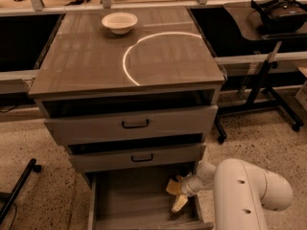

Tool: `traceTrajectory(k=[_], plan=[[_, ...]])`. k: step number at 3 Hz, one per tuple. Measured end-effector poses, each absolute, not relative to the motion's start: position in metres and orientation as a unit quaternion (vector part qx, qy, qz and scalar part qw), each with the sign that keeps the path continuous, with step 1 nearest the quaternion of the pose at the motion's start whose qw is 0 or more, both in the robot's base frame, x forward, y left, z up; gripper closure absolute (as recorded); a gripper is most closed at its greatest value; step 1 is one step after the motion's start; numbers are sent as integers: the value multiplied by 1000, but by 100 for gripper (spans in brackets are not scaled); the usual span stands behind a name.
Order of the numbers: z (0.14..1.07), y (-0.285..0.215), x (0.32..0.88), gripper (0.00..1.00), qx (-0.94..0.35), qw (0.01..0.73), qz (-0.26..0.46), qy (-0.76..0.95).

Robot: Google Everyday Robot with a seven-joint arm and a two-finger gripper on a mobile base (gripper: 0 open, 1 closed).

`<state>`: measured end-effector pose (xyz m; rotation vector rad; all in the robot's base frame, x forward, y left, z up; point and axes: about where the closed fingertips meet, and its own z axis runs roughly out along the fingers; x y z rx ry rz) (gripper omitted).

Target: Pick sponge from bottom drawer and place on counter

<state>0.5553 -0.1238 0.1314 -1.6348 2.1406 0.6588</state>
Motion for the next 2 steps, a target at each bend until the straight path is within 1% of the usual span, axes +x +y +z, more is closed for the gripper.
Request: traceTrajectory(k=[1, 2], plan=[[123, -121, 558, 18, -580, 178, 237, 759], [119, -120, 559, 41, -580, 177, 238, 759]])
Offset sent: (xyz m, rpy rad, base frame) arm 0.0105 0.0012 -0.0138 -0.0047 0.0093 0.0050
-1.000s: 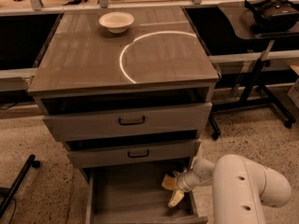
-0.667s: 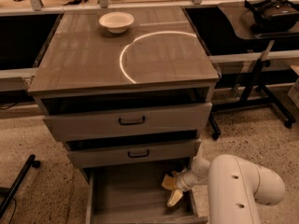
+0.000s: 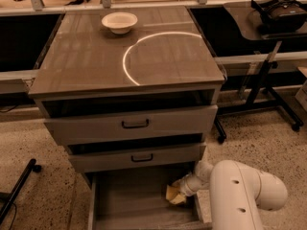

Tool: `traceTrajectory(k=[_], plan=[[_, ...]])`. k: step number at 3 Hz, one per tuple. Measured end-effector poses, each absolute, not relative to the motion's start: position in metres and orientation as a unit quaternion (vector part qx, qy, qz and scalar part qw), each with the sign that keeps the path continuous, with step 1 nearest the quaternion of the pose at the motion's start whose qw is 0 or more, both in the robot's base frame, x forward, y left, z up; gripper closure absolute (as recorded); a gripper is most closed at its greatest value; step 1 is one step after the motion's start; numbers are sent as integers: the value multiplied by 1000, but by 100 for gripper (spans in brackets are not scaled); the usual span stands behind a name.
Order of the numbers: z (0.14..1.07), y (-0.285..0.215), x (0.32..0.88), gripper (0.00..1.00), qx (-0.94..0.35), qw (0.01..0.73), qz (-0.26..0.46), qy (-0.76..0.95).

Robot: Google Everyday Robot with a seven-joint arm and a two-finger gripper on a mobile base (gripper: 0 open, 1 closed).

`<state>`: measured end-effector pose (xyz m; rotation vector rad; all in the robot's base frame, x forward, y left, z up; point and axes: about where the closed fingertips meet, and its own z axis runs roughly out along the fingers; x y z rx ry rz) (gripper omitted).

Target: Pick sponge from bottom drawer and place on counter

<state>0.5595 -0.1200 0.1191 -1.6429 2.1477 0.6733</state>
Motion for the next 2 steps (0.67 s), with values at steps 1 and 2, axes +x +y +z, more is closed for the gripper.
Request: traceTrajectory(k=[1, 2], plan=[[119, -120, 560, 65, -580, 177, 238, 759], [130, -121, 557, 89, -585, 194, 237, 751]])
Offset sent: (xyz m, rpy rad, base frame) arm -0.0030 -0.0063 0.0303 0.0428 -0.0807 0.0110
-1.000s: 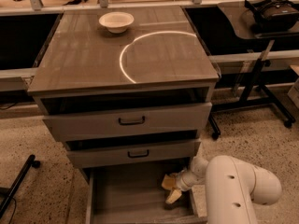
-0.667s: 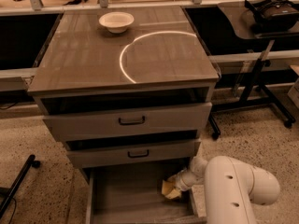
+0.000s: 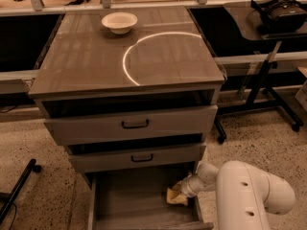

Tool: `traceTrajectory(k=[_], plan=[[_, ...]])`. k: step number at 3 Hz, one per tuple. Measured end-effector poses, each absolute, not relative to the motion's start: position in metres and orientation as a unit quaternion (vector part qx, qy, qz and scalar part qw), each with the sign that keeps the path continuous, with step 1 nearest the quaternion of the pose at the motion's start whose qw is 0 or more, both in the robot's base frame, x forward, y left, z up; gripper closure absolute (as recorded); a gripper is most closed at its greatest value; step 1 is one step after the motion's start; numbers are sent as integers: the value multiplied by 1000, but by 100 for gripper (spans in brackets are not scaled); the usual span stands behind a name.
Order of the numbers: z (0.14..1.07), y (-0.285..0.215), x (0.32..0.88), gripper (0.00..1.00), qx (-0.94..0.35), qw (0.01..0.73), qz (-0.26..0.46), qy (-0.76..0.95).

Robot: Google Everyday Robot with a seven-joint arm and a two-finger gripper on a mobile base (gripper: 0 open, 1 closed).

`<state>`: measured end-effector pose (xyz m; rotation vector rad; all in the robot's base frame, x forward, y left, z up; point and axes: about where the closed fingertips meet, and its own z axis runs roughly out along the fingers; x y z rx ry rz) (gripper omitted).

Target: Pick sponge from bottom drawer and place on counter

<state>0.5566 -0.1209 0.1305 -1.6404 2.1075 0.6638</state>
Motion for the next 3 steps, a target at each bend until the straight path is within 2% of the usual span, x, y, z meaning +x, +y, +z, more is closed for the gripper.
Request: traceTrajectory(k=[1, 3], plan=[[160, -124, 550, 100, -594, 228, 235, 735], [229, -127, 528, 100, -621, 294, 241, 686]])
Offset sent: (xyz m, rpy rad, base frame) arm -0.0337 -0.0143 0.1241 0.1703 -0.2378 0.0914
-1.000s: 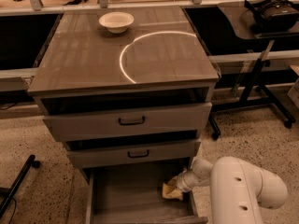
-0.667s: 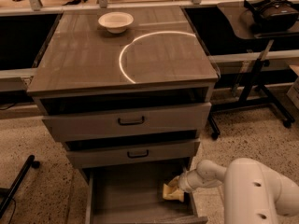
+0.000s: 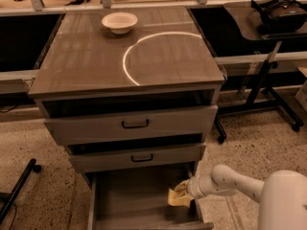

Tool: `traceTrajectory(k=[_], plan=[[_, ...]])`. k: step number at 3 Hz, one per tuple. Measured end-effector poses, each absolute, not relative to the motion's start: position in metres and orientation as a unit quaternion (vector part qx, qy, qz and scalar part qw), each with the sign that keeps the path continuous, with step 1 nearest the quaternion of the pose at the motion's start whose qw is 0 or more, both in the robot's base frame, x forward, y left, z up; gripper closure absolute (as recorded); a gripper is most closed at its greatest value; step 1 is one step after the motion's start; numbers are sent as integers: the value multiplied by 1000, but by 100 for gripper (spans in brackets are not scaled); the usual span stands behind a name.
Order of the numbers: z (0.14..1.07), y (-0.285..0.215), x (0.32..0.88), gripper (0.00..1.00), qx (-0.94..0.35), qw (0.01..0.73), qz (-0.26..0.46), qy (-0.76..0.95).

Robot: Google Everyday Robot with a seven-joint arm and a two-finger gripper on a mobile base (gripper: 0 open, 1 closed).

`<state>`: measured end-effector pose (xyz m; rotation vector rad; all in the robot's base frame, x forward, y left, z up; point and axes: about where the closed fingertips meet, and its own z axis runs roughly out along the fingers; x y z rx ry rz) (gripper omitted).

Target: Pick sponge from bottom drawer and place on counter

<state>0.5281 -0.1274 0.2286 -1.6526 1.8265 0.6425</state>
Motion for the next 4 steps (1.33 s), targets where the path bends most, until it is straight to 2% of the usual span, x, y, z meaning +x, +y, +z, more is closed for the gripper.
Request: traceTrajectory(k=[2, 4], plan=[[280, -129, 519, 100, -645, 335, 254, 638], [318, -122, 517, 100, -671, 340, 237, 615]])
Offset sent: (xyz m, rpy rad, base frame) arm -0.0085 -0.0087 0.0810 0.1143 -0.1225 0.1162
